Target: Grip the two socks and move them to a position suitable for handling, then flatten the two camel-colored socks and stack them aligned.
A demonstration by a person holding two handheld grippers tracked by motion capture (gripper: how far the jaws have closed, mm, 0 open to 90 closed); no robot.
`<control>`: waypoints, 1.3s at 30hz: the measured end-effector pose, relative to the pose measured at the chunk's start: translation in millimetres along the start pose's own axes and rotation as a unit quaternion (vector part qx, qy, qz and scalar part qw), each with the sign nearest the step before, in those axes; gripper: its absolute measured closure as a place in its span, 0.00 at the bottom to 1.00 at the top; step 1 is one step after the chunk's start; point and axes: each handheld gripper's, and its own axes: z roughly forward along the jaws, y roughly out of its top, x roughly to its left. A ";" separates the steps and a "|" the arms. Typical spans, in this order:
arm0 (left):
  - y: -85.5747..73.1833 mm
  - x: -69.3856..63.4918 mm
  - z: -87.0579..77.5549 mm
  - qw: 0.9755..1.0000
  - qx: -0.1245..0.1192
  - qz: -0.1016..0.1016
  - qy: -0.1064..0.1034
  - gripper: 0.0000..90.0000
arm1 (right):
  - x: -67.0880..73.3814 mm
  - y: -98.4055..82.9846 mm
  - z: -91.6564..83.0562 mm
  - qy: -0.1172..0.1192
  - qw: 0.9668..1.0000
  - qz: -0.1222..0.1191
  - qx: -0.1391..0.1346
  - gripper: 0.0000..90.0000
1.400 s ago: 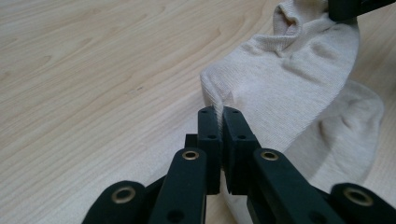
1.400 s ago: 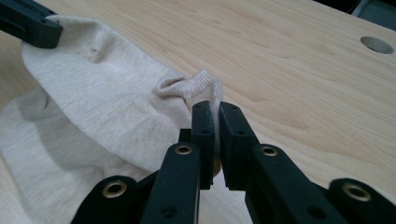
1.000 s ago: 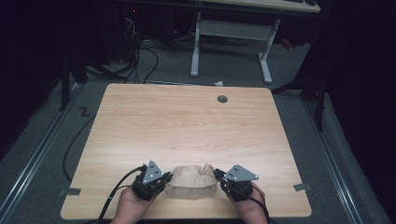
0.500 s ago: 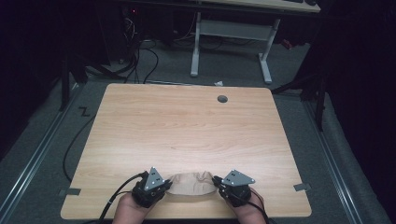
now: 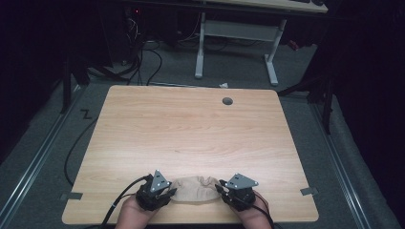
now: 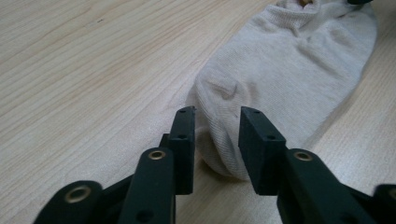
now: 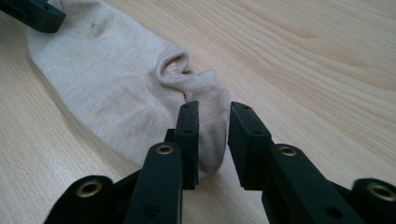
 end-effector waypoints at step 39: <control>-19.3 99.1 -18.0 0.991 -0.054 -0.103 0.065 0.55 | -100.3 -31.2 -7.7 -0.140 0.981 0.129 -0.048 0.63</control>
